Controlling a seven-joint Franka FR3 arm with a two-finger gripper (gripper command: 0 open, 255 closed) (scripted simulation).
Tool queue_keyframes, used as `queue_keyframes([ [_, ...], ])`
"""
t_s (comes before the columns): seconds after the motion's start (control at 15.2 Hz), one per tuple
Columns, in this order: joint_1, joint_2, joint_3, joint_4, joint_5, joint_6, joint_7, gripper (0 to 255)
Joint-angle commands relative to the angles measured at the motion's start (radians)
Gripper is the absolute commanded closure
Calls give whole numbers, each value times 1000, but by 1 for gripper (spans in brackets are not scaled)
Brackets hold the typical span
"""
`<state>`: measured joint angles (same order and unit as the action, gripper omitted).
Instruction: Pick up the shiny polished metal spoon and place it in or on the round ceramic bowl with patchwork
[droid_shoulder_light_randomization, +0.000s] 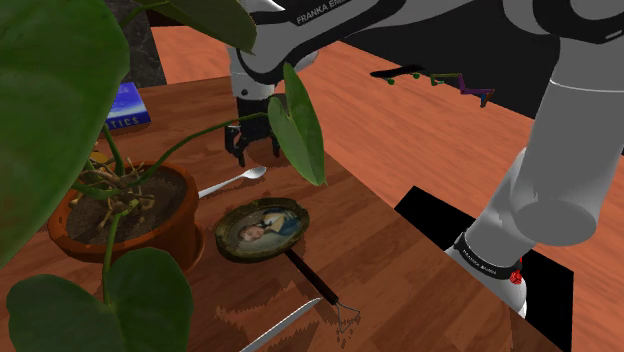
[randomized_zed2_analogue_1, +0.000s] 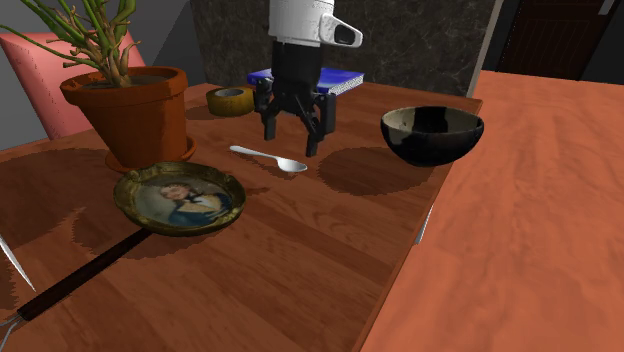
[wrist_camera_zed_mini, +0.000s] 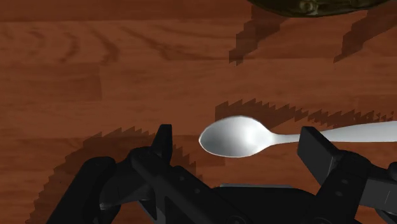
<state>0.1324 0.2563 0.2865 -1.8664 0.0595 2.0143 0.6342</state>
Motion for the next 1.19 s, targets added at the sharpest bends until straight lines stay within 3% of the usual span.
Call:
queue_keyframes([
  [0.0,7,28,-1,11,-8,15,15,0],
  [0.4,14,60,-1,-39,-15,96,20,0],
  [0.92,14,60,-1,-39,-15,96,20,0],
  [0.99,14,60,-1,-39,-15,96,20,255],
  [1.12,14,60,-1,-39,-15,96,20,255],
])
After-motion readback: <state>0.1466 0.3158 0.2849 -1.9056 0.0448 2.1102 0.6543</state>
